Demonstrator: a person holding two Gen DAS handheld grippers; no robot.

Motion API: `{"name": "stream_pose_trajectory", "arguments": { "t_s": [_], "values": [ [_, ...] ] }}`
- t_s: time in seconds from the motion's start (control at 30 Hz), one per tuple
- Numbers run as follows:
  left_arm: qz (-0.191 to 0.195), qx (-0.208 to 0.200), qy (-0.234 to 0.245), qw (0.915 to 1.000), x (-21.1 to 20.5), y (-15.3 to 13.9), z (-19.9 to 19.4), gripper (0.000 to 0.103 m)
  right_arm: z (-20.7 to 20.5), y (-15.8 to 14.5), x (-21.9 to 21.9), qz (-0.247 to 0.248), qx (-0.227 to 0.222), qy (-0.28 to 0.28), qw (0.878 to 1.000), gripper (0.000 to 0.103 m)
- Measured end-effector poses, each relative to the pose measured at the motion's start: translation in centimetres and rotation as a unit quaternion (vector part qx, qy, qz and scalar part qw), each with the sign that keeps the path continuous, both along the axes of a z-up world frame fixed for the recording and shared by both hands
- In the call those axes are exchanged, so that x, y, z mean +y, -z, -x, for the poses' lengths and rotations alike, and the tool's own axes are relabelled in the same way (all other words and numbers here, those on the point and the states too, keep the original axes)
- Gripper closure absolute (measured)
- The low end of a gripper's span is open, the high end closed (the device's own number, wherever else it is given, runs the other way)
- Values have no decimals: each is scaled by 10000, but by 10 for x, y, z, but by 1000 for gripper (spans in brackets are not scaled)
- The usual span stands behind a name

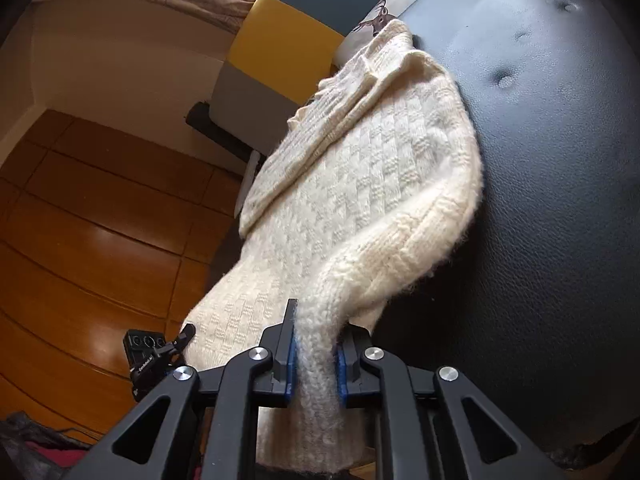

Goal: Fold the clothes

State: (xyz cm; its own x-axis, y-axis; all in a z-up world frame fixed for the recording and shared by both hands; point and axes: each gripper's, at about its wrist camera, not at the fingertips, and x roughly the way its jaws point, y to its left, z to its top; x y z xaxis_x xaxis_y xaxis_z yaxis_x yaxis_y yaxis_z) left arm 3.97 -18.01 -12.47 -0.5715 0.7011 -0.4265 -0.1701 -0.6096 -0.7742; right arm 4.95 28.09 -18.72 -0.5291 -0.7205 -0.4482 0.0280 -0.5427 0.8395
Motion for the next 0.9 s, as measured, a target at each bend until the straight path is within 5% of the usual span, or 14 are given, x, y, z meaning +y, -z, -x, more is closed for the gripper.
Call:
{"name": "stream_pose_trajectory", "arguments": {
  "t_s": [0.6,0.73,0.9],
  "values": [
    [-731,928,-179,9928,-6,-68,186,92,186,-66,9,93,865,349,9956,90],
    [-701,572,-438,9949,-12,-44,246,92,246,-45,22,104,436,657,9968,89],
    [-751,-573,-818,9922,-22,29,316,92,299,10,39,75,-459,912,9947,89]
  ]
}}
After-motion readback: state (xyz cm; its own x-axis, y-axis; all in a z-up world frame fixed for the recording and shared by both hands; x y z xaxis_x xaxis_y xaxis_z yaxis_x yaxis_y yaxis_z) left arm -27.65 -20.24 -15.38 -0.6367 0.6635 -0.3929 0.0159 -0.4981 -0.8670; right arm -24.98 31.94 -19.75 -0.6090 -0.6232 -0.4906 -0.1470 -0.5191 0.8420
